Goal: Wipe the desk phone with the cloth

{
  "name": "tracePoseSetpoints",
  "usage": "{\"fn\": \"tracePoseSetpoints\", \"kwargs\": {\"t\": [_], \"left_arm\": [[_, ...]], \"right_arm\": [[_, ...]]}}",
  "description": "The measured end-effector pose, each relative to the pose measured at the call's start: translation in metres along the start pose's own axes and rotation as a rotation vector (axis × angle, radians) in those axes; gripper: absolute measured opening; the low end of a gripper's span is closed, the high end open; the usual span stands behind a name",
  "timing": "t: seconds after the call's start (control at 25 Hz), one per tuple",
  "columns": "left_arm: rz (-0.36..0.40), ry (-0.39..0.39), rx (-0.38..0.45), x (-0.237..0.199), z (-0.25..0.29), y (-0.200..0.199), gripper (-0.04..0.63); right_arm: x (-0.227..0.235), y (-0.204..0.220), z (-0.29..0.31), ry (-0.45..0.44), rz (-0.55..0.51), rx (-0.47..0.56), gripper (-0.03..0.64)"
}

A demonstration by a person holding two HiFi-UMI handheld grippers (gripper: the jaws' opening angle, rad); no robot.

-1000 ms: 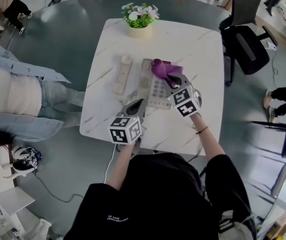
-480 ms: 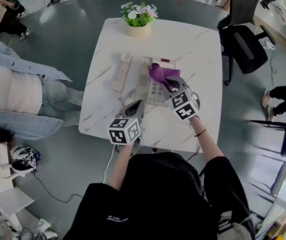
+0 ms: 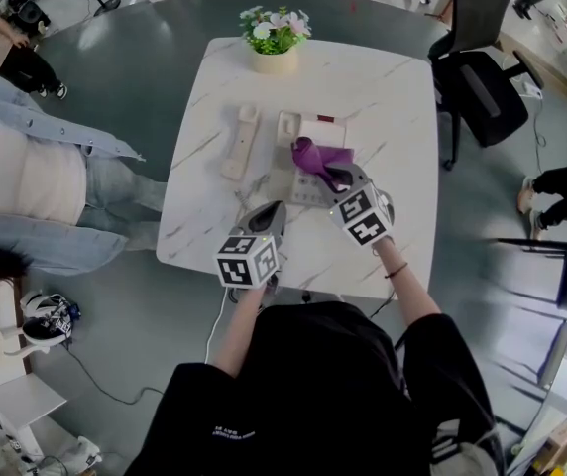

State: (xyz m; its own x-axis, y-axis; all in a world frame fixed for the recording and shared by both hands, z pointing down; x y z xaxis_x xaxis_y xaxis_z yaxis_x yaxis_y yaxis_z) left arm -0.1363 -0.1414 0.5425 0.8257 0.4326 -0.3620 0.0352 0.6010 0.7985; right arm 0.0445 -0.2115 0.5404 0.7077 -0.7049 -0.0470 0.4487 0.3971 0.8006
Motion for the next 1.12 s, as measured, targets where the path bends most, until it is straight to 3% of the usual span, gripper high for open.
{"fn": "tracePoseSetpoints", "kwargs": {"t": [1.12], "left_arm": [[-0.006,-0.012,0.023,0.010,-0.019,0.011,-0.002]], "right_arm": [[-0.046,0.032,-0.021,-0.084,0.063,-0.014,0.034]]}}
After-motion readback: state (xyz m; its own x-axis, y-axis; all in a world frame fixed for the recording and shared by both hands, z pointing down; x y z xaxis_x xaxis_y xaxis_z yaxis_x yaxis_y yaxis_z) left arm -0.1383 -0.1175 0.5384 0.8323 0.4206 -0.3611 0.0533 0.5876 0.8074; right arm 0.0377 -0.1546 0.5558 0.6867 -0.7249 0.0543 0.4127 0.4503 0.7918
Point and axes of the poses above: the fingertips, and each gripper's own axes: z forward along the fingers, x to its right, y out of its underside, the point moved 9 cm from there along -z, backward along the fingers, and after that the axes turned 7 degrees about z, right-handed, at the moved point
